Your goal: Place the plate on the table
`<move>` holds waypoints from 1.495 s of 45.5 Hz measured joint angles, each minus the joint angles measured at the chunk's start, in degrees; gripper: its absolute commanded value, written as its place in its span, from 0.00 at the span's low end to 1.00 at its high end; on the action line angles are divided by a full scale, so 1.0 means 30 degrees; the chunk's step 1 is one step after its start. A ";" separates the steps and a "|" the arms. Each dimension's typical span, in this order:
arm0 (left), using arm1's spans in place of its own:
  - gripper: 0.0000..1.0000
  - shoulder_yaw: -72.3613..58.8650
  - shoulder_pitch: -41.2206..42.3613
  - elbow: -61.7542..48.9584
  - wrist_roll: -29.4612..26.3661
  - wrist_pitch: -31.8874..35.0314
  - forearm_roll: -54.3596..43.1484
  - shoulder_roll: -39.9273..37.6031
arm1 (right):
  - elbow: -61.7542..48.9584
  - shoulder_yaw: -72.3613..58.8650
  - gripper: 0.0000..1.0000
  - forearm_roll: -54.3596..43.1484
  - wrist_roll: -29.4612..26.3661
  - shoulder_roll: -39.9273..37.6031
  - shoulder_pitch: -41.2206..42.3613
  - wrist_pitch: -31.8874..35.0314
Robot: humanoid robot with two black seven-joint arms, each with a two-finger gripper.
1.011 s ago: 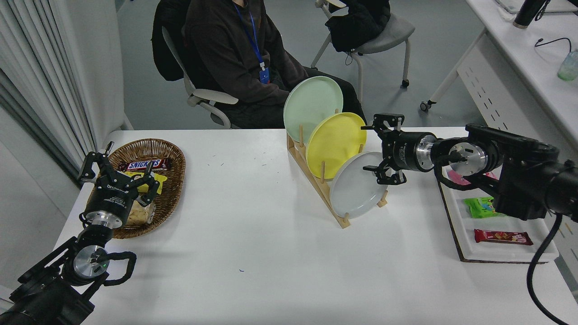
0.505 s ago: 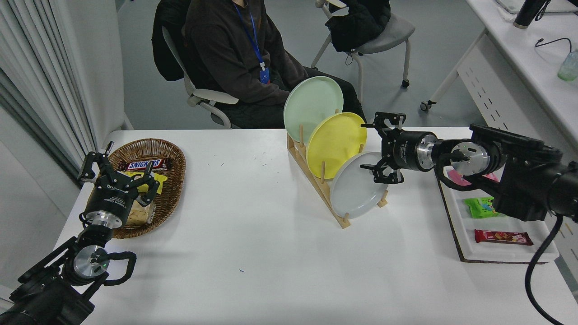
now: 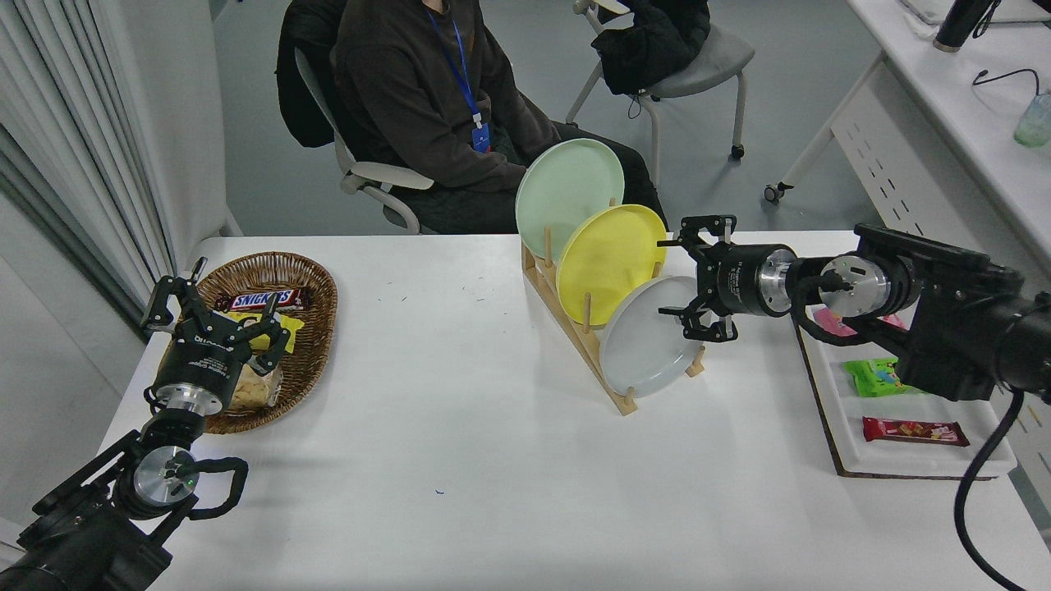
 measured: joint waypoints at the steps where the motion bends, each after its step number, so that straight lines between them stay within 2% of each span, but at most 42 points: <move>1: 0.98 0.0000 0.0000 0.0000 0.0000 0.0000 0.0001 0.0000 | -0.0005 0.0013 0.87 -0.0002 -0.0079 0.0000 0.0006 -0.0027; 8: 0.98 0.0000 0.0000 0.0000 0.0000 0.0000 0.0001 0.0000 | -0.0034 0.0050 0.84 -0.0032 -0.0367 -0.0001 0.0082 -0.0136; 12: 0.98 0.0000 0.0000 0.0000 0.0000 0.0000 0.0000 0.0000 | -0.0047 0.0063 0.76 -0.0068 -0.0554 -0.0001 0.0125 -0.0177; 21: 0.98 0.0000 0.0000 0.0000 0.0001 0.0000 0.0000 0.0000 | -0.0058 0.0117 0.71 -0.0140 -0.1044 -0.0002 0.0213 -0.0198; 25: 0.98 0.0000 0.0000 0.0000 0.0001 0.0000 0.0000 0.0000 | -0.0061 0.0157 0.64 -0.0148 -0.1170 -0.0001 0.0263 -0.0203; 42: 0.98 0.0000 0.0000 0.0000 0.0002 0.0000 0.0000 0.0000 | -0.0071 0.0526 0.62 -0.0158 -0.1374 0.0039 0.0288 -0.0217; 50: 0.98 0.0000 0.0000 0.0000 0.0001 0.0000 0.0000 0.0000 | -0.0072 0.0619 0.53 -0.0160 -0.1404 0.0044 0.0286 -0.0217; 68: 0.98 0.0000 0.0000 0.0000 0.0001 0.0000 0.0000 0.0000 | -0.0094 0.0682 0.50 -0.0164 -0.1439 0.0030 0.0267 -0.0212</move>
